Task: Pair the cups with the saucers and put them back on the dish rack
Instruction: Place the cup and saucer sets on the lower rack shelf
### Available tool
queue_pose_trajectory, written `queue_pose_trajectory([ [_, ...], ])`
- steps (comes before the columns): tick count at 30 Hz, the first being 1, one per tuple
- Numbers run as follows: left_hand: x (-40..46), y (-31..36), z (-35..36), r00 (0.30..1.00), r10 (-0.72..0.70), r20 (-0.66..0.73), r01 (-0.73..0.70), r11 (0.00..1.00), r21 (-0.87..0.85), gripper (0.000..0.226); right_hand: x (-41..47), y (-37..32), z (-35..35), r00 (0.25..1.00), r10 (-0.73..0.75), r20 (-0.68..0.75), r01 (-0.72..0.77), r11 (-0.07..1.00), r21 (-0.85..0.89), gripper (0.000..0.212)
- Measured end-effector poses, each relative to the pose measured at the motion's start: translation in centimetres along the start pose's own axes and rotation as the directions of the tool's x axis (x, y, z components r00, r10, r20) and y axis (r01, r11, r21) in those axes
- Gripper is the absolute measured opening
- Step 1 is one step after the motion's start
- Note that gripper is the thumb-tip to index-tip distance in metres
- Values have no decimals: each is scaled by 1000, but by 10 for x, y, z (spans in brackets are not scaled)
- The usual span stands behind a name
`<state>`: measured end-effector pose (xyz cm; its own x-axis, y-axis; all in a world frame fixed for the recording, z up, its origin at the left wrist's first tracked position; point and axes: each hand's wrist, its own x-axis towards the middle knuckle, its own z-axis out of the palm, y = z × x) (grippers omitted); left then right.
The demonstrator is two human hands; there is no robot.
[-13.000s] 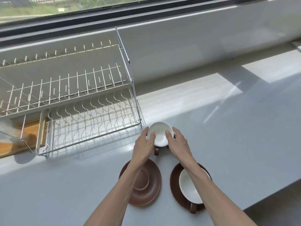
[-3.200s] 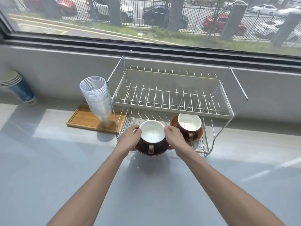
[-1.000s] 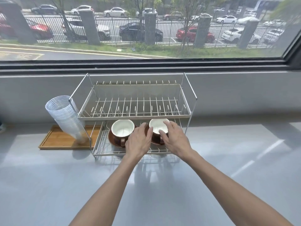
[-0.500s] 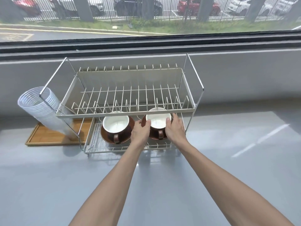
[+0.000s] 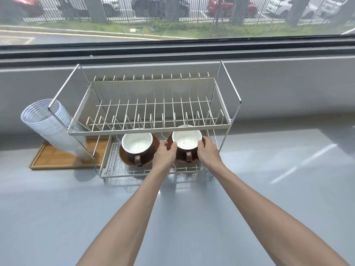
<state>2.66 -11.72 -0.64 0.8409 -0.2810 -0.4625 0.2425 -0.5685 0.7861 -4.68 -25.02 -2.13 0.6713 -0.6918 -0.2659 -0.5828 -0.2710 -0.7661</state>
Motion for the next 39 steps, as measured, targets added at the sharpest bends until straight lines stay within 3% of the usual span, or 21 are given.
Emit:
queue_pose_trajectory([
  [5, -11, 4, -35, 971, 69, 228, -148, 925, 350, 51, -19, -13, -9, 993, -114, 5, 109, 938, -328, 47],
  [8, -19, 6, -61, 945, 108, 307, -270, 788, 554, 49, -39, -32, -13, 957, -290, 17, 243, 766, -595, 43],
  [11, -29, 10, -85, 928, 67, 366, -315, 667, 675, 48, -54, -52, -8, 900, -411, 144, 392, 620, -680, 40],
  [14, -35, 3, -107, 961, 51, 273, -258, 531, 807, 47, -64, -68, 7, 847, -456, 273, 512, 564, -647, 38],
  [17, -39, -10, -125, 975, 210, 69, -150, 396, 906, 46, -68, -78, 26, 810, -498, 308, 575, 576, -581, 42],
  [19, -40, -19, -134, 956, 288, -49, -87, 441, 893, 52, -70, -84, 40, 800, -522, 297, 592, 603, -534, 47],
  [22, -36, -33, -139, 915, 352, -198, -86, 650, 755, 58, -67, -90, 59, 812, -531, 244, 581, 690, -432, 54],
  [24, -31, -40, -138, 908, 330, -259, -113, 786, 608, 63, -63, -92, 72, 828, -524, 201, 559, 739, -375, 56],
  [27, -21, -47, -137, 915, 253, -316, -103, 901, 422, 69, -53, -92, 88, 879, -439, 185, 475, 834, -279, 56],
  [33, 4, -56, -131, 952, 132, -275, -73, 974, 213, 62, -32, -89, 106, 949, -265, 171, 289, 947, -138, 52],
  [36, 11, -56, -128, 969, 68, -237, -56, 997, 58, 61, -24, -87, 109, 953, -220, 209, 243, 966, -89, 49],
  [39, 13, -57, -127, 971, 51, -234, -49, 999, 14, 60, -19, -85, 110, 953, -205, 225, 222, 973, -54, 48],
])
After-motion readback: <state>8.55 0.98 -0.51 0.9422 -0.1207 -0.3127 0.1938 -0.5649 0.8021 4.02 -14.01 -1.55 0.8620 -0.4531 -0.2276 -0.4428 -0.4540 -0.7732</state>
